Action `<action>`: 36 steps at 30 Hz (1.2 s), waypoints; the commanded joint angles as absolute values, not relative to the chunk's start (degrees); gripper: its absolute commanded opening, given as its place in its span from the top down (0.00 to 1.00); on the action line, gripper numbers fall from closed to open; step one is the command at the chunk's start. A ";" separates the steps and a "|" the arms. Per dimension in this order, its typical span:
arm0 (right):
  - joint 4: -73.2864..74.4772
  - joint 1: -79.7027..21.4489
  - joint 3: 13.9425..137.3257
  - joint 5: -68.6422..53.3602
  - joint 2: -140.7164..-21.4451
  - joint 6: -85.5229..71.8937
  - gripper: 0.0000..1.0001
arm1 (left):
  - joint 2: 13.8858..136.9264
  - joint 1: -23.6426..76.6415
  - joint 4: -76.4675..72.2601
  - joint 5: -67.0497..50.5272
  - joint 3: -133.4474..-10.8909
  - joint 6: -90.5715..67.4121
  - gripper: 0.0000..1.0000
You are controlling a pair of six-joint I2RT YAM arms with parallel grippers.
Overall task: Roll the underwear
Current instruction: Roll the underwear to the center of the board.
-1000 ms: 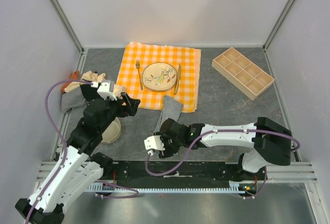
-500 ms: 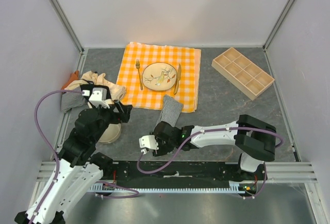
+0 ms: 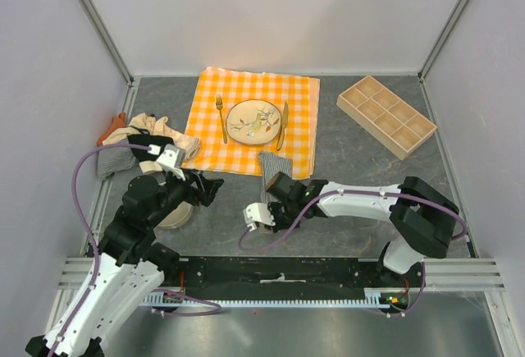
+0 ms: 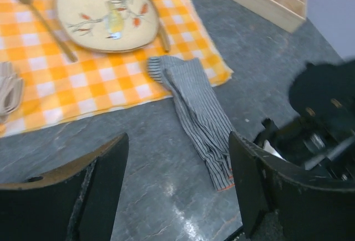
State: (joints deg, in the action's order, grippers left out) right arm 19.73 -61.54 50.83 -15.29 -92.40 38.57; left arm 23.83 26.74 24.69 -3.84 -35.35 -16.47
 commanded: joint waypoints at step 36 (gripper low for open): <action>77.26 -29.27 70.31 -49.75 -119.36 72.77 0.85 | 78.12 77.78 -18.10 1.49 -35.59 21.00 0.22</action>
State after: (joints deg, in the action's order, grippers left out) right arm 77.08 -29.45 69.21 -48.14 -119.11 73.21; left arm 71.40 76.99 -8.19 -2.94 -33.36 14.72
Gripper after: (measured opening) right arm 0.166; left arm 0.769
